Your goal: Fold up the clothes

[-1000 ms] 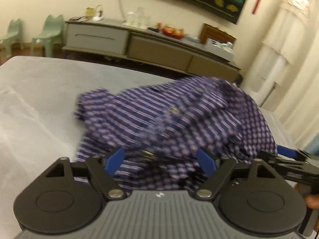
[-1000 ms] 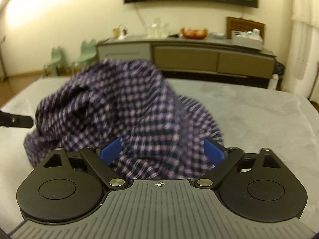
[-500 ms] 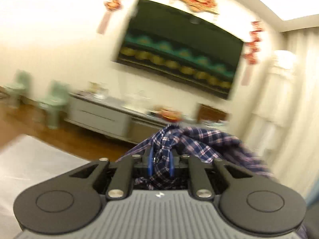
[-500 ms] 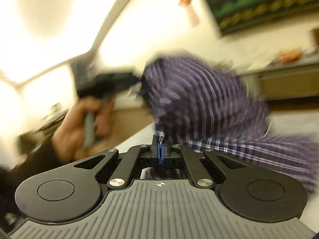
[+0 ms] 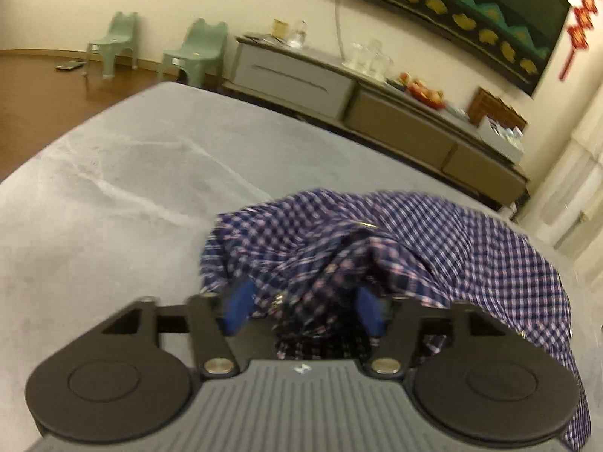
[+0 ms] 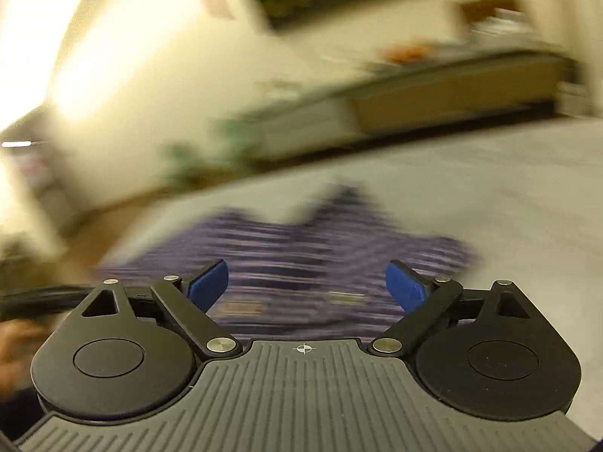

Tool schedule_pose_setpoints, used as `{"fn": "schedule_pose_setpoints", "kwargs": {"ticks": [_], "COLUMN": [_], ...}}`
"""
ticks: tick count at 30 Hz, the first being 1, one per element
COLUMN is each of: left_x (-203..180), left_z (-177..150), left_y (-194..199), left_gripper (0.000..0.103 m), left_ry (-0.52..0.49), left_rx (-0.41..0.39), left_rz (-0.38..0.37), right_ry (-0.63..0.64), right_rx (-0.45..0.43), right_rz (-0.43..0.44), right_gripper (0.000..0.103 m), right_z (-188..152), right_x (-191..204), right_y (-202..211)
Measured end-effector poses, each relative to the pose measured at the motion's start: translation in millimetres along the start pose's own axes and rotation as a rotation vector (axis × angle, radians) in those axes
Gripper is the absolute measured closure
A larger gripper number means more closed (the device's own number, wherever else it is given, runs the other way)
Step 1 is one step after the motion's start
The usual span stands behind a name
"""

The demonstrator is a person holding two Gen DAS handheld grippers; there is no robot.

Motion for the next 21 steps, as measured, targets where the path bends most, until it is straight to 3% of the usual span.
{"fn": "schedule_pose_setpoints", "kwargs": {"ticks": [1,5,6,8,9,11,12,13,16,17,19,21], "left_x": [-1,-5,-6,-8,-9,-11,-11,-11,-8,-8,-6,1], "left_z": [1,2,0,-1,-1,-1,0,2,5,5,1,-7], "left_y": [-1,-23,-26,-32,-35,-39,-39,-37,-21,-15,-8,-7], "left_gripper": [0.027,0.022,0.022,0.022,0.023,0.033,0.042,0.044,0.043,0.042,0.033,0.032], "left_ry": [0.007,0.017,0.011,0.005,0.004,0.000,0.000,0.002,0.007,0.002,-0.021,-0.018], "left_rx": [-0.006,0.022,0.026,0.024,0.023,0.019,0.014,0.008,-0.029,-0.036,-0.018,0.021], "left_rz": [-0.006,-0.019,-0.020,-0.029,-0.036,-0.053,-0.056,-0.058,-0.100,-0.114,-0.132,-0.136], "right_ry": [-0.008,-0.003,-0.002,-0.014,-0.018,-0.004,-0.017,-0.031,-0.096,-0.087,-0.023,-0.034], "right_rx": [0.020,0.060,0.071,0.136,0.167,0.166,0.126,0.083,-0.246,-0.345,-0.407,-0.278], "right_rz": [-0.083,-0.183,-0.206,-0.157,-0.130,-0.114,-0.098,-0.081,0.066,0.062,-0.174,-0.482], "right_gripper": [0.009,0.010,0.015,0.053,0.082,0.097,0.101,0.102,0.102,0.103,0.103,0.102], "right_z": [0,-10,-13,-25,-28,-26,-17,-8,37,42,35,19], "right_x": [-9,-19,-21,-19,-16,-12,-11,-10,-6,-7,-18,-53], "right_y": [-12,-61,-73,-84,-89,-86,-76,-64,33,66,98,82]}}
Point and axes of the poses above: each gripper's, at about its wrist camera, not at the fingertips, and y roughly against the way its jaws point, x to its left, z to its top, the point moved 2 cm from there along -y, roughly the way its jaws point, and after that the axes turned 4 degrees about -z, right-handed, at the moved point
